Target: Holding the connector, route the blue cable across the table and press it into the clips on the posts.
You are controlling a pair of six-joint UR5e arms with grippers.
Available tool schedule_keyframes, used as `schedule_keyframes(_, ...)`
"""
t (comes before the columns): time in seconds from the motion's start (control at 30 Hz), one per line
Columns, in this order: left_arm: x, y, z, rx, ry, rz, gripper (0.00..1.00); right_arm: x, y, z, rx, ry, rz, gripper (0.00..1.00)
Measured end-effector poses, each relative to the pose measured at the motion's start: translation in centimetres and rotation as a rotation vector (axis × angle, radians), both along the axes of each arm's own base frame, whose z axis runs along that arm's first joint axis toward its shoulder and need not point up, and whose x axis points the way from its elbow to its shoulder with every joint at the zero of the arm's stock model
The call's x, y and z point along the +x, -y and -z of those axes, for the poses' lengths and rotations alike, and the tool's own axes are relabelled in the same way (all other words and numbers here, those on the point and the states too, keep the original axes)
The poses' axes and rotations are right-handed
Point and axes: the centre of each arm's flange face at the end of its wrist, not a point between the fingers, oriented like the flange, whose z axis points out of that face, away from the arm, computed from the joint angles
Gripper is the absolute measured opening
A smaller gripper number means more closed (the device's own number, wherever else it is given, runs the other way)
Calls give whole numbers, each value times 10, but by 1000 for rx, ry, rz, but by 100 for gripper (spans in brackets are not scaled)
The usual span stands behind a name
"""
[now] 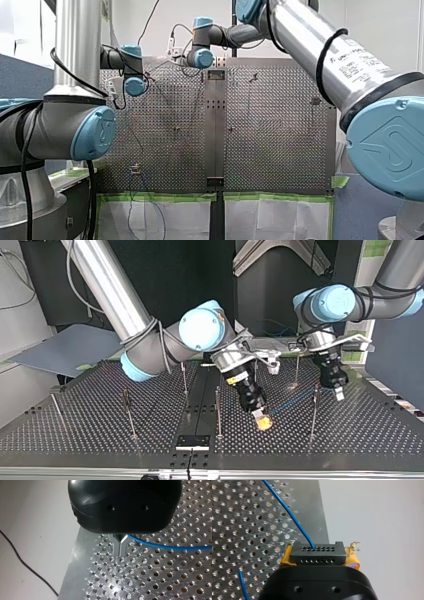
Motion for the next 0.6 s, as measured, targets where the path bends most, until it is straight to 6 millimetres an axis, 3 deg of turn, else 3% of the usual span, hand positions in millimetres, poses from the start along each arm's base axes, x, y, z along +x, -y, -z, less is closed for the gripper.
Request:
schedule_keyframes(0.2,14,0,16,11,-24,36,0,6,6,-1,-15,3,15,0)
schedule_keyframes(0.4,30,-7,27,9,-35,41,0,13,15,22,0,-14,29,0)
schedule_keyframes(0.6,38,-19,32,-6,-36,25,0,14,16,28,-3,-25,34,0)
